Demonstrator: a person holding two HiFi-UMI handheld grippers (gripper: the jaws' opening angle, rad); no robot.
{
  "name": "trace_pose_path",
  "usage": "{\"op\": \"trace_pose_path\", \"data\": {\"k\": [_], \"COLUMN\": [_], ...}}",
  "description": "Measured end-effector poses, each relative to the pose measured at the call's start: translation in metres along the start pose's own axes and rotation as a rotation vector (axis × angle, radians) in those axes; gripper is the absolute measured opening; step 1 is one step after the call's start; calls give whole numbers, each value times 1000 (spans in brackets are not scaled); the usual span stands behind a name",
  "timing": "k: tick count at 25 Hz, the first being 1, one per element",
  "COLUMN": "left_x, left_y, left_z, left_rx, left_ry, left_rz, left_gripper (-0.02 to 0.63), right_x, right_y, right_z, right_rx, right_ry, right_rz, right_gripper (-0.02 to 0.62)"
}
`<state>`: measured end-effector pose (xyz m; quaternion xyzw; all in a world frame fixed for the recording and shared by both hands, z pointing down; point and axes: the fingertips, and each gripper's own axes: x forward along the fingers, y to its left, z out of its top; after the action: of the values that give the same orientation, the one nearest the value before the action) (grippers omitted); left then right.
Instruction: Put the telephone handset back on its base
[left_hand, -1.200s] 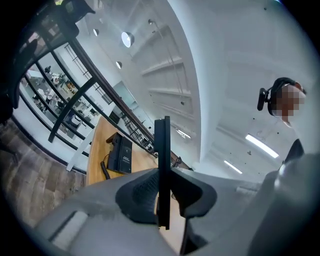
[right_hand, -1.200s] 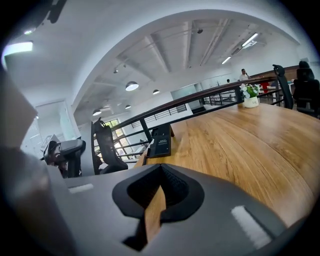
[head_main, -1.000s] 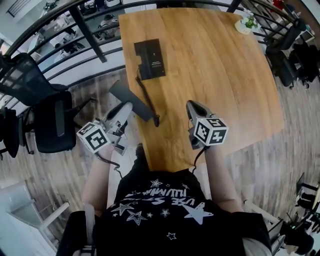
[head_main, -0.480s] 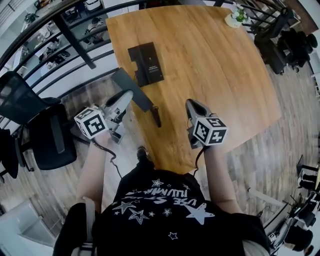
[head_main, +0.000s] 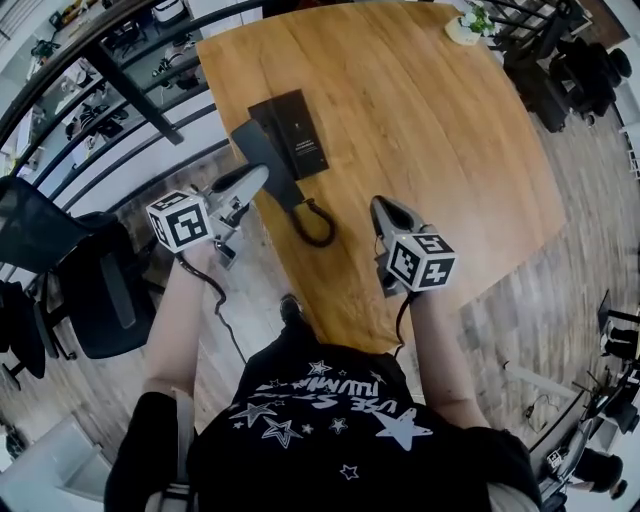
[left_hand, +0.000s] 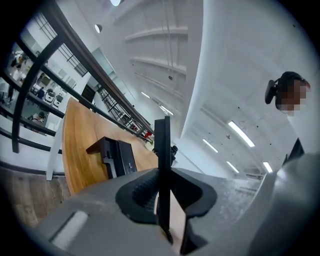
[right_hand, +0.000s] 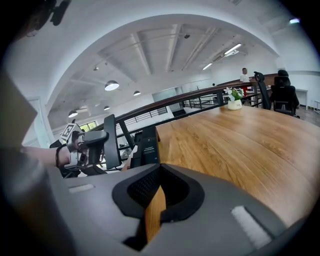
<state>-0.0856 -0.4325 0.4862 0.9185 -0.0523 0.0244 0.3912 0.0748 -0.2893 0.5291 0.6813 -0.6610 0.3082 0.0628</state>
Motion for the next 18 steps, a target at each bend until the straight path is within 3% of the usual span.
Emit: {"op": "trace_pose_path", "data": {"k": [11, 18], "left_x": [39, 45], "left_y": [40, 57], "left_z": [-2, 2], "left_rx": [15, 14], "left_ry": [143, 164], "left_rz": [-39, -45], "left_gripper": [75, 75], "right_x": [14, 23], "right_y": [-17, -22], "right_z": [-7, -10], "right_rx": [22, 37], "right_ry": [28, 41], "right_rz": [-3, 1], "right_gripper": [0, 0]}}
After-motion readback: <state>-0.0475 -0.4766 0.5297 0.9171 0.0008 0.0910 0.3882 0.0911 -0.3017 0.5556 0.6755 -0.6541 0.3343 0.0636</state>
